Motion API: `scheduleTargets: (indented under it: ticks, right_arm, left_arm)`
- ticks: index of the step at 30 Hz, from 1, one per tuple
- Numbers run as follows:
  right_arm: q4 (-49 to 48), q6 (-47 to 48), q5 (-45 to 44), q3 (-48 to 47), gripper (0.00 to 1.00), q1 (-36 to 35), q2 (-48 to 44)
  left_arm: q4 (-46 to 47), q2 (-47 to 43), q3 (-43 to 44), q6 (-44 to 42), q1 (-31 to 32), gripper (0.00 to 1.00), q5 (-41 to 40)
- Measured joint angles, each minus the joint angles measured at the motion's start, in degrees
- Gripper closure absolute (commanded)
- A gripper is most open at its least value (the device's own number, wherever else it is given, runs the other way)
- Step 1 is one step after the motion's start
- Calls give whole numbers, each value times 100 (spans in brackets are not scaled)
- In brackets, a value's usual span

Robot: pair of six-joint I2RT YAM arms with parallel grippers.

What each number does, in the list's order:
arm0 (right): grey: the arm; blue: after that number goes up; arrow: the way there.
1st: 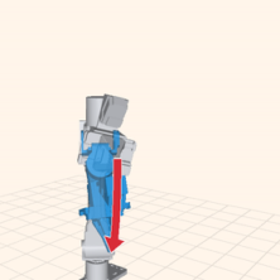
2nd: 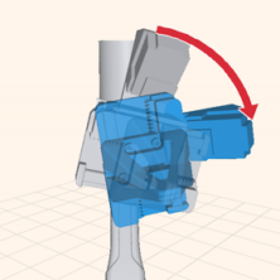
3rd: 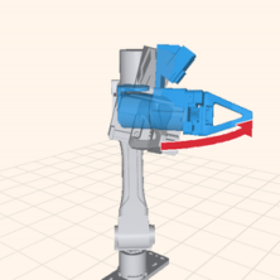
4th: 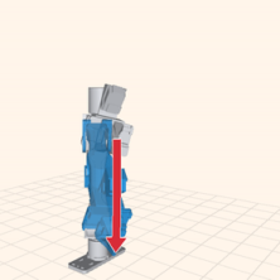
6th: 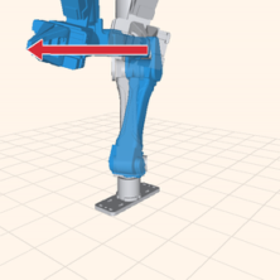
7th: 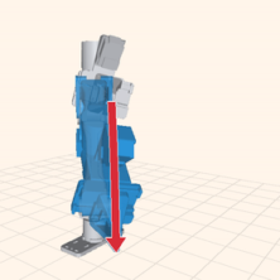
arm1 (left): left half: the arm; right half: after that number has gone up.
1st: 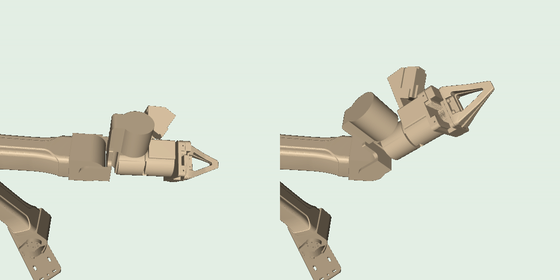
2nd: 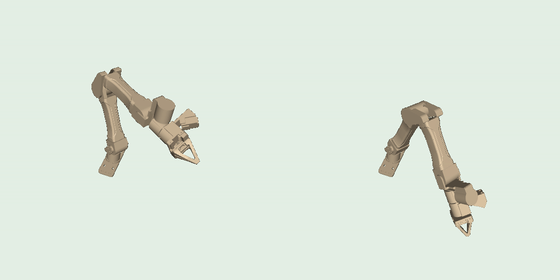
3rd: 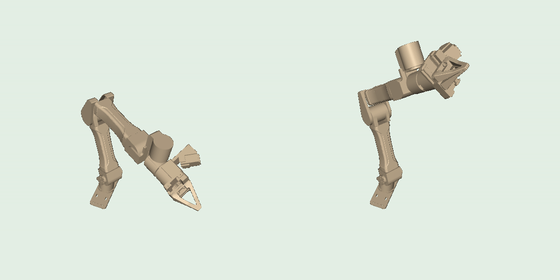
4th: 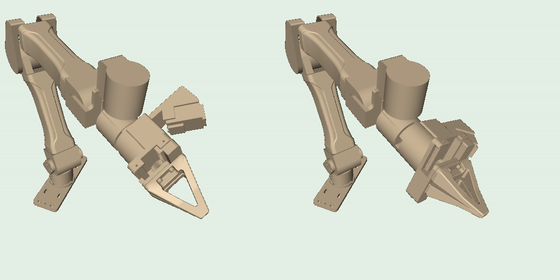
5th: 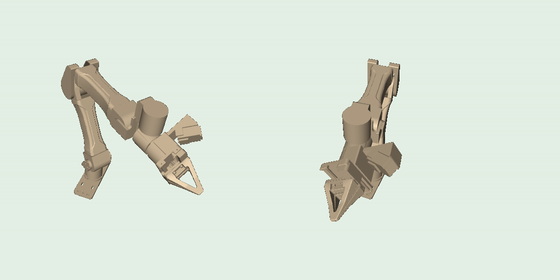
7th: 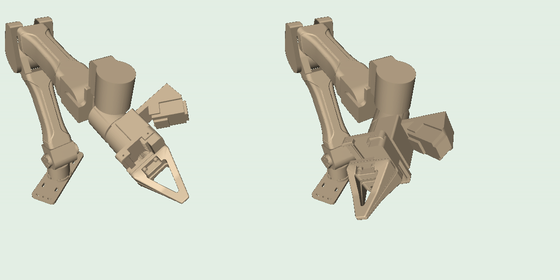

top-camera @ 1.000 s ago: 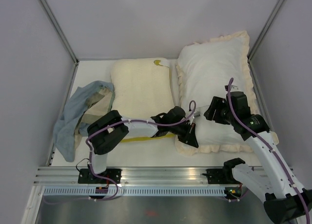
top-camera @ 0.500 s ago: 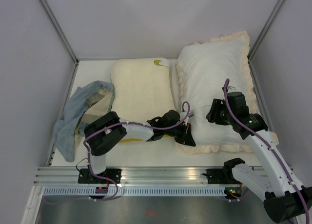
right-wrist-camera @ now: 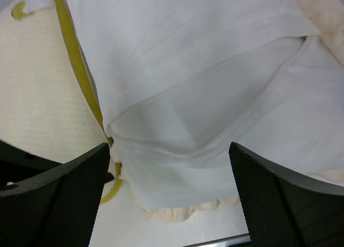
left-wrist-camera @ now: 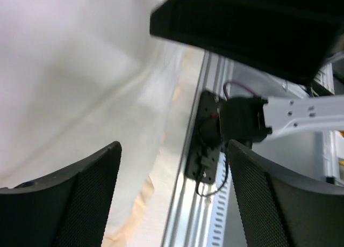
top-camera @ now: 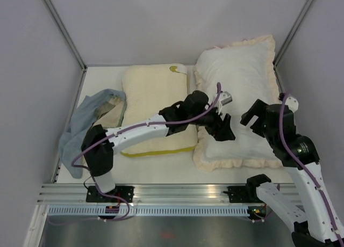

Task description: Remove the pillowcase from the pillow

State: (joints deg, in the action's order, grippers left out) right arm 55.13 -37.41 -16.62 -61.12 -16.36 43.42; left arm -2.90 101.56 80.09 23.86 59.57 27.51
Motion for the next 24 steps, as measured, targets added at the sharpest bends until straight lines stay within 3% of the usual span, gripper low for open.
scheduleTargets:
  ticks: [2, 7, 10, 11, 14, 18, 22, 24]
  right_arm:
    - [155, -243, -319, -361, 2, 2, -17]
    - [214, -197, -428, -654, 2, 4, 17]
    - [107, 107, -205, -612, 4, 4, 109]
    - [11, 243, -101, -564, 4, 4, 129]
    - [-184, 577, 175, -479, 4, 4, 208]
    - [-490, 1075, 907, -444, 3, 4, 531]
    - [-745, 1504, 1696, -214, 3, 4, 1038]
    - [-811, 1635, 1952, -20, 4, 4, 1222]
  left_arm:
    - [-404, -151, 634, -505, -46, 8, -245]
    - [-999, -179, 1690, -1115, -227, 10, -898]
    - [-949, -258, 1469, -870, -402, 33, -957]
    - [-739, -382, 1034, -640, -466, 59, -876]
    - [105, -769, -612, 70, -575, 77, -424]
    - [748, -1045, -2347, 835, -369, 71, 210]
    - [1340, -1099, -2946, 1250, -26, 52, 614]
    - [1908, -1119, -3178, 1497, 61, 50, 767]
